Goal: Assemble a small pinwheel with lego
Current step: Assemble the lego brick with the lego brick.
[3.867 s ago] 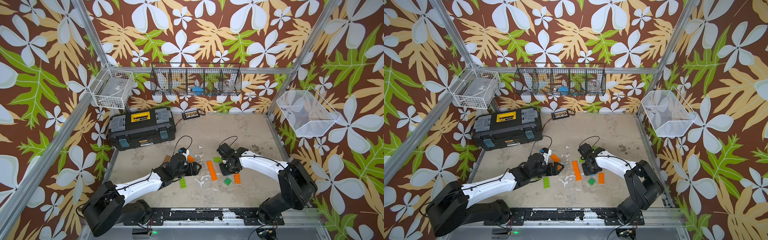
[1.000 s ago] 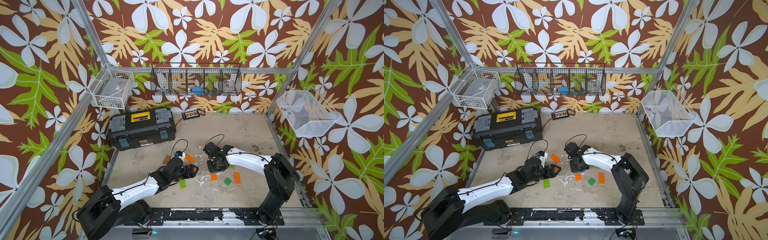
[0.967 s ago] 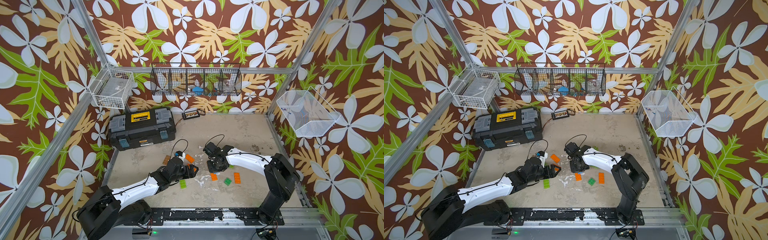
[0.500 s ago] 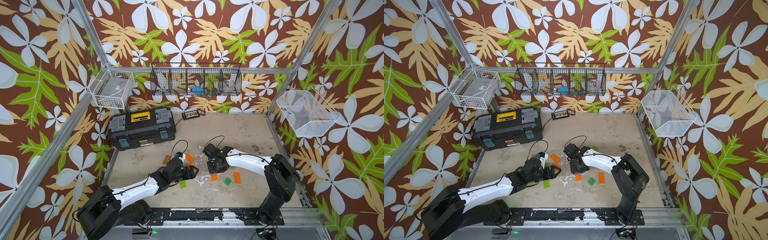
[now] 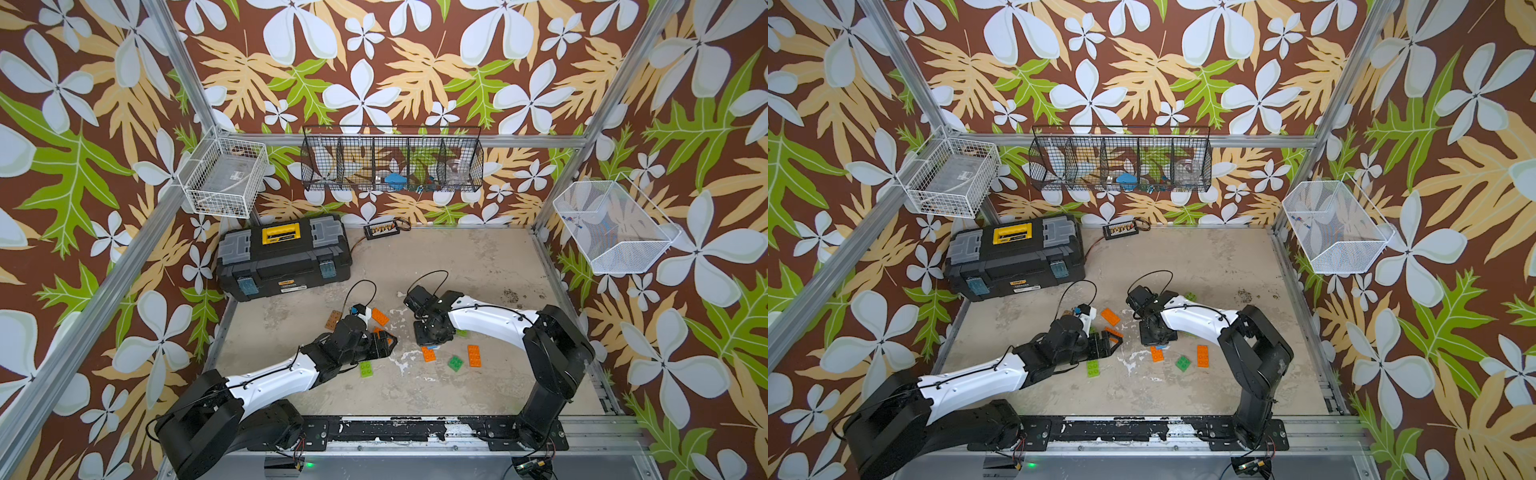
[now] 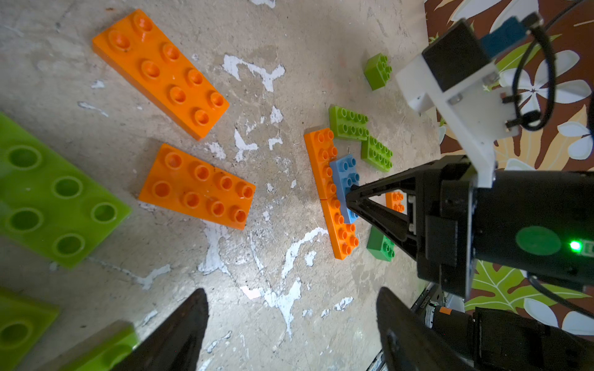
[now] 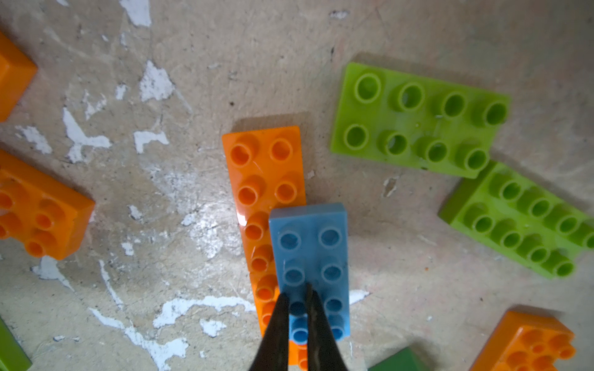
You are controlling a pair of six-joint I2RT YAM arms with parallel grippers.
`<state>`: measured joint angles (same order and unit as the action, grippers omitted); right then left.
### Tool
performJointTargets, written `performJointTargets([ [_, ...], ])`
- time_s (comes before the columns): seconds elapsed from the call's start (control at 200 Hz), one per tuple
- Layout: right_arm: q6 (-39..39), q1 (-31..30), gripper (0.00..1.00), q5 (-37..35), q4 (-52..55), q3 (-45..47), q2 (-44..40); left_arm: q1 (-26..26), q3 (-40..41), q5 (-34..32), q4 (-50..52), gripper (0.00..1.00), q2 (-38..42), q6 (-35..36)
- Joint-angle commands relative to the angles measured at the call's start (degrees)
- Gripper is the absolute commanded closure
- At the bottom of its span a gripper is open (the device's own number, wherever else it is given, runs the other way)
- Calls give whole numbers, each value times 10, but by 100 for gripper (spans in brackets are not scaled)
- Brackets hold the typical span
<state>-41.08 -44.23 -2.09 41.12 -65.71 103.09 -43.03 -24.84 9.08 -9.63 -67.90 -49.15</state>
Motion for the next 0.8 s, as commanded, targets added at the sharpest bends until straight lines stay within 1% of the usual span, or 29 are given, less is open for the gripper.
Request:
performJointTargets([
  [0.0,14,0,86,5,15,5,12,0,-6,-8,4,17,13,16],
  [0.04,16,1,84,0,24,-1,-1,0,-7,-13,10,17,24,19],
  [0.155,22,1,76,-10,42,-18,-46,0,-15,-34,36,17,56,32],
  [0.26,28,0,70,-12,55,-27,-68,0,-26,-35,56,16,58,47],
  [0.425,29,0,69,8,40,-11,-85,0,-26,-24,55,16,47,48],
  [0.596,31,2,70,28,20,12,-79,0,-25,-22,53,16,37,45],
  [0.791,31,2,73,107,-33,41,-83,0,-20,-14,48,18,25,43],
])
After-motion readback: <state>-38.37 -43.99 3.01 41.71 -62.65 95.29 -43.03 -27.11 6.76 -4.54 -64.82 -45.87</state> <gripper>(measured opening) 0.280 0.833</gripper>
